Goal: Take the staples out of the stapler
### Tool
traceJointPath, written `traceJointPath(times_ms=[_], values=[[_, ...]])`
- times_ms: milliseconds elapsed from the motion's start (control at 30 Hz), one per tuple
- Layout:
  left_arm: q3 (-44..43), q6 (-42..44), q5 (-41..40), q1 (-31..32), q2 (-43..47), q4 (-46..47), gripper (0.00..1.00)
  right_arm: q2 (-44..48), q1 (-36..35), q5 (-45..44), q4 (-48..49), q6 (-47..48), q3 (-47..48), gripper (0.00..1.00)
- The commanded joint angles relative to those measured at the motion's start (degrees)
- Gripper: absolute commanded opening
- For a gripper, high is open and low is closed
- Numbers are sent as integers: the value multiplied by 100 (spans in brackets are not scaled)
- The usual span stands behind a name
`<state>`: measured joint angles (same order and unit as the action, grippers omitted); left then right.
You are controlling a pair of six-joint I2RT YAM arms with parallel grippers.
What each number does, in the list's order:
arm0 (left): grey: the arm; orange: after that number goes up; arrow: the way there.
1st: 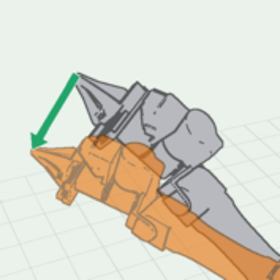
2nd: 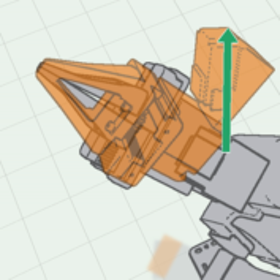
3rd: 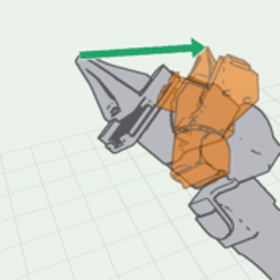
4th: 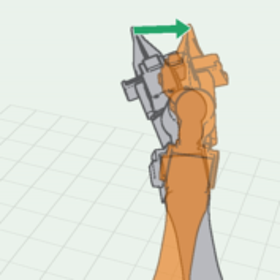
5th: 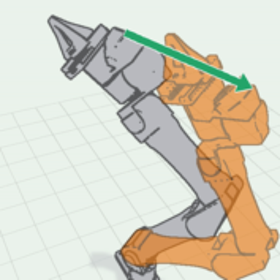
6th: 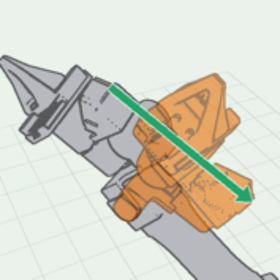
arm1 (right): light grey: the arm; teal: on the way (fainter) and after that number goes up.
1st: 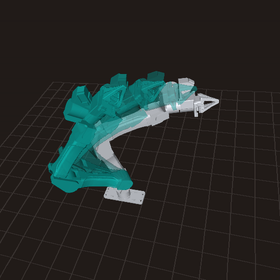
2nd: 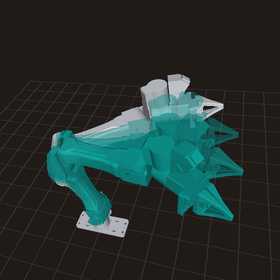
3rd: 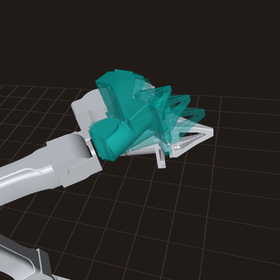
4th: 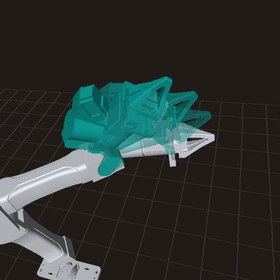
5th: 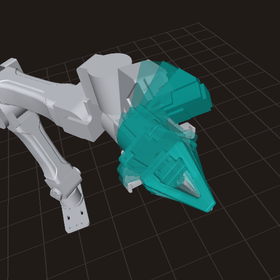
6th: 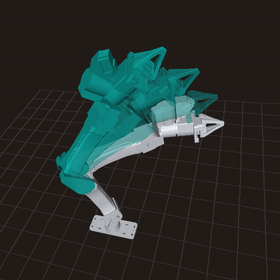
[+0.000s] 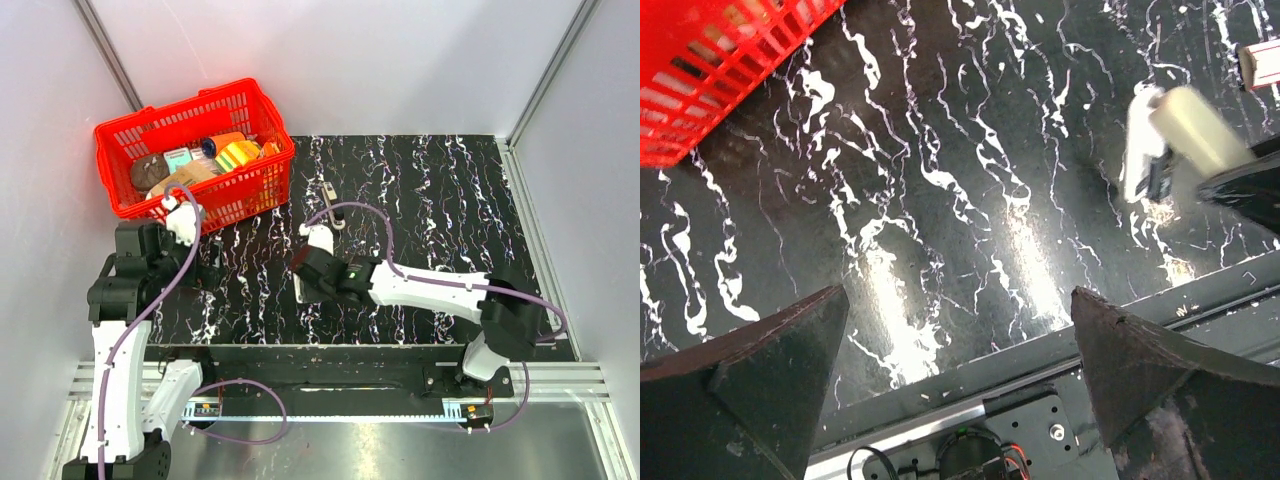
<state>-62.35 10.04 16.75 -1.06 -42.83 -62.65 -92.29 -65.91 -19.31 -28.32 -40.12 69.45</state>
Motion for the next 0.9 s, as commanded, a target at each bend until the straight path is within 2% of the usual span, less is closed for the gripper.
traceJointPath(times_ms=[0,133,333,533,767,867], values=[[3,393,547,1,152,297,99,-236,-115,-144,730,-505,385,0],[65,568,864,9,135,403,99,-263,-124,-29,1029,-637,508,0],[345,797,926,1,-23,693,99,-9,-124,-125,1267,-804,658,0],[697,789,1356,1,-24,956,98,326,-115,-257,1645,-1085,368,0],[1268,1008,2051,71,3,1615,97,580,-124,32,2066,-1428,174,0],[1418,1192,2060,351,-199,1852,93,730,-115,85,2181,-1543,16,0]])
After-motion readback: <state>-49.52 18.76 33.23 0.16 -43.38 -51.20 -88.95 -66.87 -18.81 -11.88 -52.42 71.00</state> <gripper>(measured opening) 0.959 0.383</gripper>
